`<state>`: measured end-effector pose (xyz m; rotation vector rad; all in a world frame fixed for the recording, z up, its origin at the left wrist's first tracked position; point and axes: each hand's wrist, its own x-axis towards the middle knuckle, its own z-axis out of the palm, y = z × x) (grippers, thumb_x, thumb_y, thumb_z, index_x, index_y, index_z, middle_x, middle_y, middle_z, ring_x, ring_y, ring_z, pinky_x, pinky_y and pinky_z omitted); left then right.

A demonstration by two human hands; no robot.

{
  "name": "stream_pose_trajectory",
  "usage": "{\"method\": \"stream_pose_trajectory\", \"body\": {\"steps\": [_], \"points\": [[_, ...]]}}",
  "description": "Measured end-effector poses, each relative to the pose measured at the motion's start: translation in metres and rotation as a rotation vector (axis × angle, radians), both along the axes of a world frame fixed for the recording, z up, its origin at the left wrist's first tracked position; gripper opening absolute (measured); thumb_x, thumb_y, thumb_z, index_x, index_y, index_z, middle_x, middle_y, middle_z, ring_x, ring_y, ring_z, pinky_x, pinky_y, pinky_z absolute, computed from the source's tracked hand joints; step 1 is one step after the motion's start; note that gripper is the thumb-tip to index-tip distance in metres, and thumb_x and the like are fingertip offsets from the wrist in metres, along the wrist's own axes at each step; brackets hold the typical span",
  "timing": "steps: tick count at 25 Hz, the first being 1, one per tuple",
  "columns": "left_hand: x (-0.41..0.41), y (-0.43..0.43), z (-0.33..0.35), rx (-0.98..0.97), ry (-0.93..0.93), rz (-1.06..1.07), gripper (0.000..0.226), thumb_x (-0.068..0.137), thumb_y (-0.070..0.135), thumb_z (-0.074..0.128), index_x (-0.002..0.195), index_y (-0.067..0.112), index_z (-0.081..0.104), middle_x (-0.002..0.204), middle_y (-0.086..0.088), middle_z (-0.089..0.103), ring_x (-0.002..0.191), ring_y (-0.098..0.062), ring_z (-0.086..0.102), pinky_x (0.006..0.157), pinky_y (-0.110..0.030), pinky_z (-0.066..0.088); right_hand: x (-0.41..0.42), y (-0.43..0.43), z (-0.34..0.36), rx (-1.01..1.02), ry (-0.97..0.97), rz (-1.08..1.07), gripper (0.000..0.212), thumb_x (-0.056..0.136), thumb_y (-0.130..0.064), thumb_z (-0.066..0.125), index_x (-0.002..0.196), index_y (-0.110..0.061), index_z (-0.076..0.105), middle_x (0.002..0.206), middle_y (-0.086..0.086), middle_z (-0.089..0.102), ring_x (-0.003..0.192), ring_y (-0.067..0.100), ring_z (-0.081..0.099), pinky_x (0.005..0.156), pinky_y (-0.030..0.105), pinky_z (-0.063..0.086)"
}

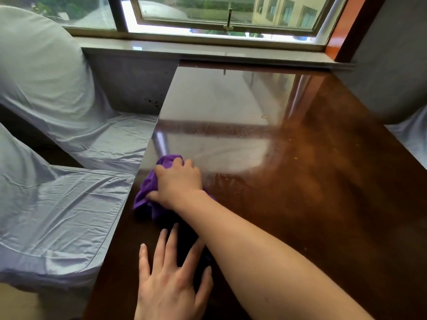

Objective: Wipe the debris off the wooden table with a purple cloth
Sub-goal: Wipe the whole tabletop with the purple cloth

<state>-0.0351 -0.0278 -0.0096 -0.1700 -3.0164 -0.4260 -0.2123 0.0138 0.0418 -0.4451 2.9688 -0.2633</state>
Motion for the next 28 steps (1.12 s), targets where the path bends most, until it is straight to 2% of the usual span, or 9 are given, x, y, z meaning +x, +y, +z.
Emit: {"method": "stream_pose_trajectory", "body": {"steps": [4, 7, 9, 12, 15, 17, 20, 24, 28], "points": [[0.001, 0.004, 0.005, 0.003, 0.028, 0.022, 0.063, 0.069, 0.056, 0.05, 0.13, 0.04, 0.056, 0.143, -0.013, 0.051, 0.131, -0.034, 0.048, 0.103, -0.066, 0.035, -0.042, 0.051, 0.025, -0.47, 0.06, -0.2, 0.024, 0.083, -0.032, 0.065, 0.105, -0.022, 0.065, 0.112, 0.013, 0.069, 0.102, 0.033, 0.064, 0.078, 0.035, 0.048], [0.004, 0.005, 0.008, 0.025, 0.021, 0.012, 0.062, 0.069, 0.059, 0.052, 0.128, 0.041, 0.058, 0.142, -0.011, 0.052, 0.131, -0.032, 0.048, 0.104, -0.066, 0.034, -0.038, 0.137, 0.041, -0.79, 0.139, -0.312, 0.013, 0.084, -0.023, 0.063, 0.096, -0.024, 0.069, 0.092, 0.0, 0.072, 0.088, 0.024, 0.064, 0.073, 0.031, 0.049], [0.001, 0.006, 0.011, 0.081, 0.032, 0.057, 0.063, 0.068, 0.066, 0.051, 0.125, 0.042, 0.059, 0.143, -0.01, 0.049, 0.133, -0.032, 0.047, 0.106, -0.064, 0.033, -0.015, 0.186, 0.044, -0.835, 0.087, -0.248, 0.015, 0.085, -0.026, 0.06, 0.093, -0.034, 0.068, 0.091, -0.005, 0.071, 0.088, 0.022, 0.066, 0.078, 0.034, 0.052], [-0.028, 0.016, 0.021, 0.049, 0.083, 0.052, 0.073, 0.068, 0.076, 0.051, 0.128, 0.035, 0.05, 0.147, -0.013, 0.037, 0.136, -0.038, 0.037, 0.104, -0.058, 0.038, 0.011, 0.224, 0.027, -0.704, 0.065, -0.185, 0.02, 0.089, -0.032, 0.059, 0.102, -0.046, 0.066, 0.108, -0.004, 0.068, 0.104, 0.021, 0.063, 0.093, 0.039, 0.049], [-0.066, 0.029, 0.024, -0.112, 0.013, -0.098, 0.073, 0.075, 0.061, 0.055, 0.141, 0.042, 0.034, 0.159, -0.012, 0.02, 0.144, -0.041, 0.019, 0.109, -0.055, 0.031, 0.023, 0.219, 0.004, -0.498, 0.06, -0.128, 0.035, 0.091, -0.033, 0.065, 0.126, -0.03, 0.064, 0.127, 0.005, 0.062, 0.121, 0.024, 0.056, 0.106, 0.039, 0.042], [-0.082, 0.019, 0.02, -0.136, 0.031, -0.168, 0.064, 0.072, 0.04, 0.07, 0.133, 0.032, 0.051, 0.153, -0.018, 0.034, 0.136, -0.046, 0.034, 0.107, -0.053, 0.038, 0.034, 0.199, -0.008, -0.334, 0.035, -0.045, 0.05, 0.084, -0.044, 0.07, 0.132, -0.034, 0.06, 0.141, 0.008, 0.054, 0.133, 0.027, 0.046, 0.114, 0.039, 0.035], [-0.098, -0.011, 0.014, -0.072, 0.12, -0.072, 0.058, 0.065, 0.015, 0.078, 0.121, 0.017, 0.063, 0.14, -0.024, 0.05, 0.122, -0.05, 0.049, 0.098, -0.055, 0.047, 0.049, 0.171, -0.029, -0.241, 0.129, -0.014, 0.041, 0.085, -0.043, 0.069, 0.124, -0.029, 0.067, 0.15, 0.016, 0.044, 0.139, 0.036, 0.038, 0.118, 0.043, 0.028], [-0.099, -0.011, 0.008, -0.06, 0.146, -0.047, 0.064, 0.067, 0.038, 0.064, 0.13, 0.03, 0.056, 0.151, -0.014, 0.04, 0.138, -0.042, 0.033, 0.107, -0.056, 0.035, 0.03, 0.16, -0.04, -0.124, 0.212, 0.054, 0.05, 0.087, -0.056, 0.054, 0.133, -0.036, 0.058, 0.157, 0.01, 0.037, 0.144, 0.035, 0.033, 0.117, 0.05, 0.027], [-0.099, -0.007, 0.004, -0.165, 0.198, -0.12, 0.064, 0.074, 0.055, 0.052, 0.136, 0.039, 0.047, 0.156, -0.009, 0.031, 0.146, -0.036, 0.019, 0.115, -0.059, 0.015, -0.012, 0.15, -0.036, -0.161, 0.172, -0.131, 0.058, 0.09, -0.05, 0.055, 0.144, -0.035, 0.043, 0.159, 0.001, 0.034, 0.146, 0.029, 0.03, 0.12, 0.043, 0.023]]}}
